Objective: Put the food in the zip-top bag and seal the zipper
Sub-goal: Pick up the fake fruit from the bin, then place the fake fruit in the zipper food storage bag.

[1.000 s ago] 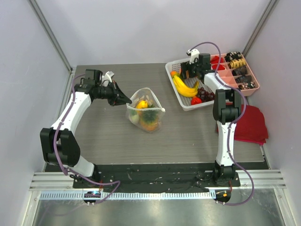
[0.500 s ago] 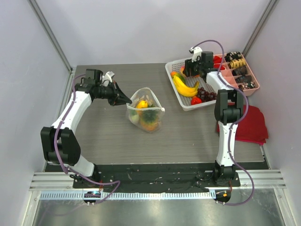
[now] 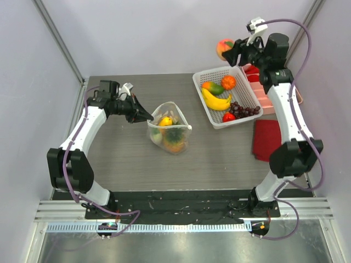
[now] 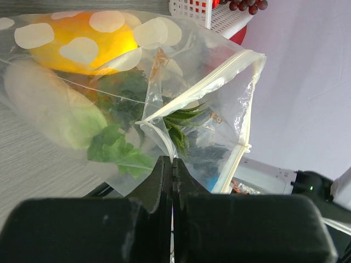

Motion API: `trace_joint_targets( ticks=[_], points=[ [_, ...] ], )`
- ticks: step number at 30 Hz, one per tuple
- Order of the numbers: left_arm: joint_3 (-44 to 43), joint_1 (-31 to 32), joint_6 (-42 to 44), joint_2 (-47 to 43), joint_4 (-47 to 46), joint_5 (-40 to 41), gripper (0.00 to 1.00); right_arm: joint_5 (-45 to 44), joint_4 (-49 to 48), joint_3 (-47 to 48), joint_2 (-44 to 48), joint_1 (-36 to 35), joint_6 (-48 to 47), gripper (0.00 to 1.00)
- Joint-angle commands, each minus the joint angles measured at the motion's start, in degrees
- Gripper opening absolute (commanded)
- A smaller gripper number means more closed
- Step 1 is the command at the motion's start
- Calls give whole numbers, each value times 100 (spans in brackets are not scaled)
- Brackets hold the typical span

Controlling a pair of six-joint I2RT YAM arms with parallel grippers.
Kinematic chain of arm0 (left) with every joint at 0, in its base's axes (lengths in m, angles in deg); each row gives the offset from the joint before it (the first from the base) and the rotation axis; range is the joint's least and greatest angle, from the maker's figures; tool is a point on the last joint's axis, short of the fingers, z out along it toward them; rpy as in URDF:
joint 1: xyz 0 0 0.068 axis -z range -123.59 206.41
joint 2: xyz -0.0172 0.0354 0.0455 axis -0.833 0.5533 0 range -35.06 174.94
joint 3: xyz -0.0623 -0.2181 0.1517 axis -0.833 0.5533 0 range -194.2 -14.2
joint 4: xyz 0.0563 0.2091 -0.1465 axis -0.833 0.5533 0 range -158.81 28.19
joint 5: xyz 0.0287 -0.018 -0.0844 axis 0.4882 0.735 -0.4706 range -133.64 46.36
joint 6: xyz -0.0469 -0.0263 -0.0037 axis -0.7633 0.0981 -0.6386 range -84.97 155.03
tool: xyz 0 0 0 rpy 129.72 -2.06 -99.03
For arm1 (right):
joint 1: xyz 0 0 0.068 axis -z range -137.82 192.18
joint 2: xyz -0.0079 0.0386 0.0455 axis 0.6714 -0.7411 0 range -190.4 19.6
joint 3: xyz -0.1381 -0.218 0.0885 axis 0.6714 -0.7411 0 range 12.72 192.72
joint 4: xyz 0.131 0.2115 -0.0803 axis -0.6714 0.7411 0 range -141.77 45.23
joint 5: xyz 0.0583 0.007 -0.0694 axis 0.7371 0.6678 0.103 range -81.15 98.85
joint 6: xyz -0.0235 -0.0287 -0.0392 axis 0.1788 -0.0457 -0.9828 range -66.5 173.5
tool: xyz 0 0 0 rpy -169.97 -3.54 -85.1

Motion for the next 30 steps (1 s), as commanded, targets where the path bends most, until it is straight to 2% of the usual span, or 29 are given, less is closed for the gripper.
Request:
trace_joint_targets(
  ticks=[1, 7, 13, 24, 30],
  points=[
    [-26, -24, 133, -332, -96, -5, 0, 767, 379, -652, 888, -614, 323, 1],
    [-35, -24, 124, -376, -87, -5, 0, 584, 712, -1452, 1784, -2038, -107, 1],
    [-26, 20, 124, -411, -88, 4, 0, 136, 1082, -1523, 1725, -3004, -380, 1],
    [-9, 29, 133, -508, -88, 4, 0, -251, 1381, -1550, 1522, -3744, -863, 1],
    [-17, 38, 151, -569, -114, -5, 0, -524, 1451, -1392, 1171, -3806, -899, 1]
  ],
)
